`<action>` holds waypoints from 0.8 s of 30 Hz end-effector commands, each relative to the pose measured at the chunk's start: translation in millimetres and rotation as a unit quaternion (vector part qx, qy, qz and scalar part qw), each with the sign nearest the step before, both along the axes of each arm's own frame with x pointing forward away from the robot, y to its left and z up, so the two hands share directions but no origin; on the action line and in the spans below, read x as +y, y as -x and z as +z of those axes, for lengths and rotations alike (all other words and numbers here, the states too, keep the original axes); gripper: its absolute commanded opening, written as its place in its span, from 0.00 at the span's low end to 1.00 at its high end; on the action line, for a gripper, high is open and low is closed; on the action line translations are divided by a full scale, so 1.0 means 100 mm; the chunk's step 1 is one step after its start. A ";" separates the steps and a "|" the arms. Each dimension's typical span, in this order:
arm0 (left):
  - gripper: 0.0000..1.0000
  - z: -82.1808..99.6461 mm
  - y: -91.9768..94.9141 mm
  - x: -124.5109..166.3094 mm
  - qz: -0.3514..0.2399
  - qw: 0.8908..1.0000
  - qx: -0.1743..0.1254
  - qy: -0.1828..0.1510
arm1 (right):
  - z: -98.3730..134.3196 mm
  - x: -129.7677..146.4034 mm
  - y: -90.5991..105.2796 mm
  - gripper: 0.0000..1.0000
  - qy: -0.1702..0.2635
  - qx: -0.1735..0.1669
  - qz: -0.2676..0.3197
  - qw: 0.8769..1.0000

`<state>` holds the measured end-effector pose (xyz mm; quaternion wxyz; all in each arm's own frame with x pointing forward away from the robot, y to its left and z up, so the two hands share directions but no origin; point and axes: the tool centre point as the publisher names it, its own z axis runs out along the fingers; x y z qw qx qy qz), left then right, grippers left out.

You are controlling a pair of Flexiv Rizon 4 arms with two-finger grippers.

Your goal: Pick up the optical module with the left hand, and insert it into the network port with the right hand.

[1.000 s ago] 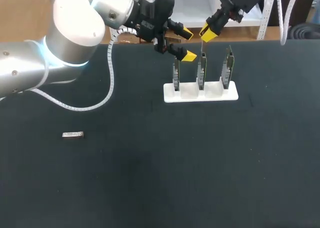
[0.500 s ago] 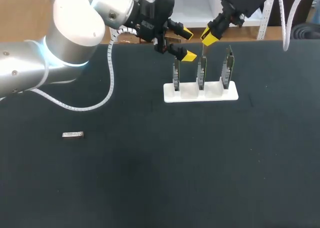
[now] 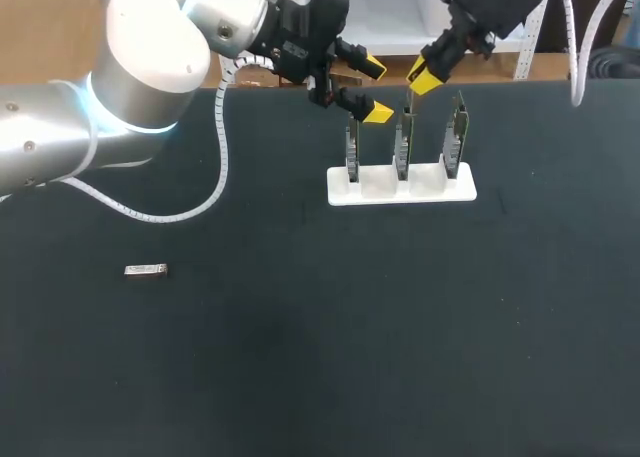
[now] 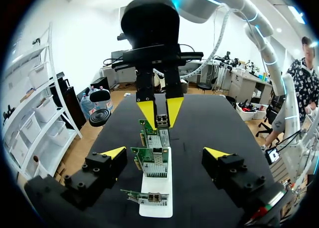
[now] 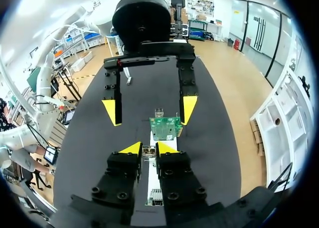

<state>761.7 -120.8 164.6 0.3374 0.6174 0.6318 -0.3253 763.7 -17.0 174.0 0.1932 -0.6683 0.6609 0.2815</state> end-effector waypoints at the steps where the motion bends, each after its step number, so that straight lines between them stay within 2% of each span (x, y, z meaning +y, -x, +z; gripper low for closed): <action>1: 1.00 0.01 -0.02 -0.01 -0.001 1.000 0.002 -0.004 | 0.00 -0.01 0.02 0.00 -0.001 -0.004 -0.001 1.000; 24: 1.00 0.01 -0.02 -0.01 -0.001 1.000 0.002 -0.004 | -0.02 0.04 -0.09 0.00 -0.003 -0.003 0.010 1.000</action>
